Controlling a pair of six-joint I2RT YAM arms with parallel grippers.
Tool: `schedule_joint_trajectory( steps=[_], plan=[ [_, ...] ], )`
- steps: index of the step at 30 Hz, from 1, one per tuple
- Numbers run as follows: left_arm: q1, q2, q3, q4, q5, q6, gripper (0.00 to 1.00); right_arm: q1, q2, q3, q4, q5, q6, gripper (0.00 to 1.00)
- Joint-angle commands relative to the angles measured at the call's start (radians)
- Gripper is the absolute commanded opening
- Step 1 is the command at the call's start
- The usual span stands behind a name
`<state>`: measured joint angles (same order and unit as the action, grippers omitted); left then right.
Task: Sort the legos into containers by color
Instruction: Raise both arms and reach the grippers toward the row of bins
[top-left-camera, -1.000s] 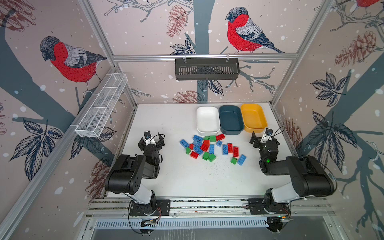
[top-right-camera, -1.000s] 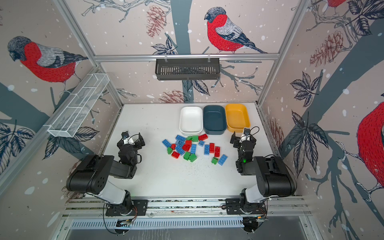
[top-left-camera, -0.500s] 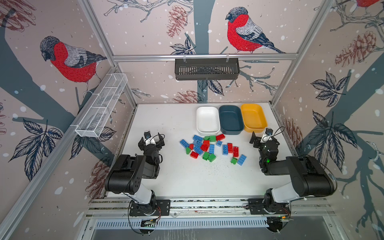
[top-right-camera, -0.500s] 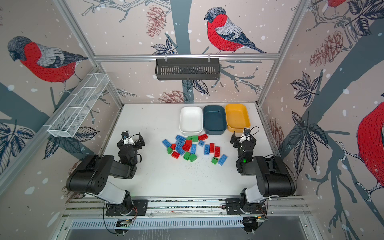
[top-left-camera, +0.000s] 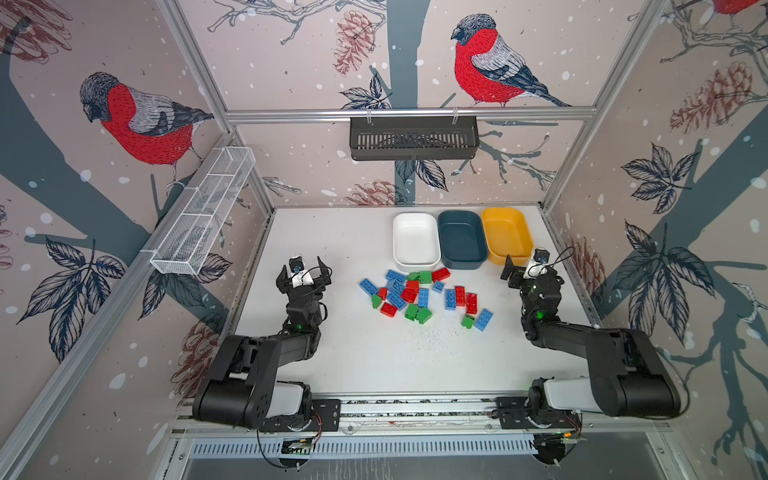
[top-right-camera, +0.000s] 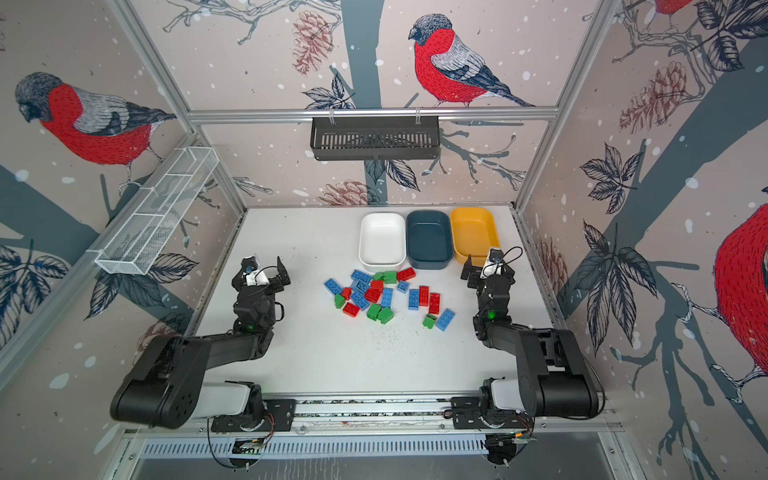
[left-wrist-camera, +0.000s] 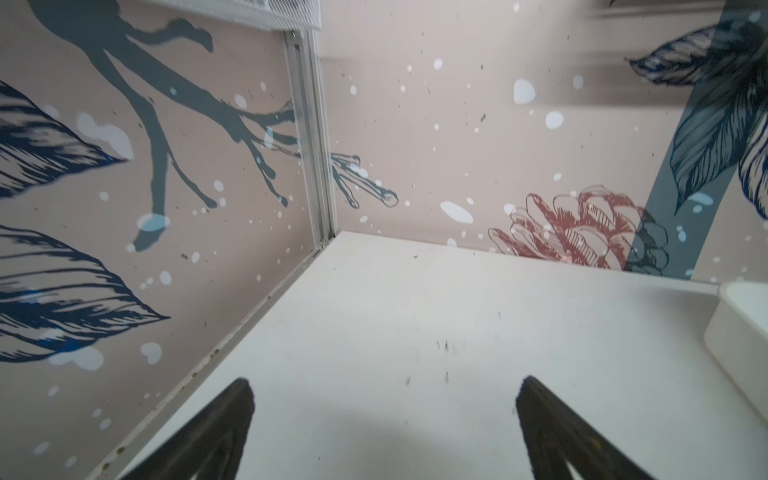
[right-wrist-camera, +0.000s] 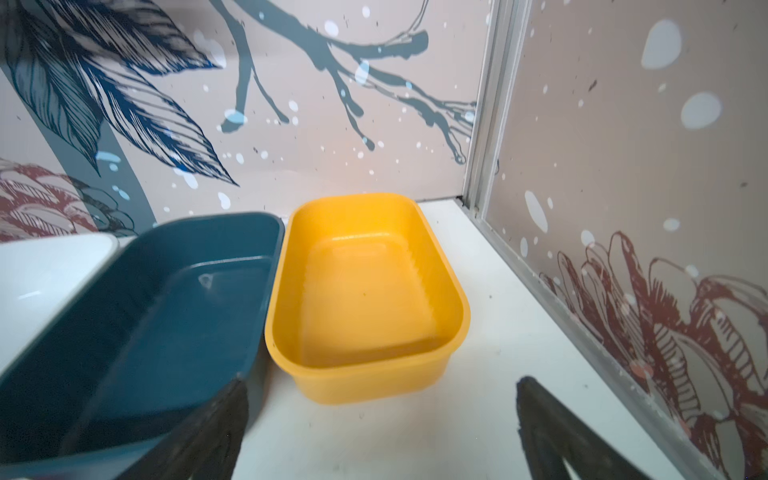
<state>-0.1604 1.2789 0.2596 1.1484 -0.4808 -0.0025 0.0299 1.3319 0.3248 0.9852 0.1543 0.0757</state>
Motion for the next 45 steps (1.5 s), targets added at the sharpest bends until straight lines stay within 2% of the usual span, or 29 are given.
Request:
schedule_joint_trajectory(
  steps=[1, 3, 6, 9, 13, 19, 23, 29, 35, 38, 45],
  plan=[
    [-0.027, -0.125, 0.062, -0.217, -0.113, -0.057, 0.98, 0.002, -0.068, 0.050, -0.166, -0.034, 0.041, 1.00],
    [-0.031, -0.195, 0.152, -0.409, -0.066, -0.167, 0.98, 0.004, -0.109, 0.098, -0.236, -0.066, 0.110, 1.00],
    [-0.035, -0.213, 0.303, -0.651, -0.046, -0.337, 0.98, 0.004, -0.106, 0.211, -0.395, -0.070, 0.218, 1.00],
    [-0.036, -0.149, 0.482, -0.896, 0.021, -0.449, 0.98, 0.004, -0.022, 0.380, -0.608, -0.094, 0.271, 1.00],
    [-0.039, 0.016, 0.688, -1.090, 0.186, -0.484, 0.98, 0.005, 0.135, 0.602, -0.834, -0.165, 0.265, 0.99],
    [-0.071, 0.215, 0.832, -1.153, 0.399, -0.527, 0.98, 0.015, 0.333, 0.817, -0.977, -0.230, 0.272, 1.00],
    [-0.128, 0.364, 0.947, -1.215, 0.450, -0.496, 0.98, 0.044, 0.445, 0.936, -1.070, -0.214, 0.256, 1.00],
    [-0.217, 0.593, 1.181, -1.373, 0.442, -0.417, 0.98, 0.086, 0.574, 1.056, -1.170, -0.197, 0.231, 1.00],
    [-0.255, 0.776, 1.393, -1.552, 0.428, -0.390, 0.98, 0.123, 0.659, 1.129, -1.219, -0.203, 0.224, 1.00],
    [-0.260, 0.833, 1.442, -1.597, 0.440, -0.382, 0.98, 0.139, 0.692, 1.157, -1.234, -0.198, 0.221, 0.99],
    [-0.261, 0.868, 1.442, -1.589, 0.485, -0.370, 0.98, 0.158, 0.751, 1.231, -1.288, -0.157, 0.228, 0.96]
  ],
)
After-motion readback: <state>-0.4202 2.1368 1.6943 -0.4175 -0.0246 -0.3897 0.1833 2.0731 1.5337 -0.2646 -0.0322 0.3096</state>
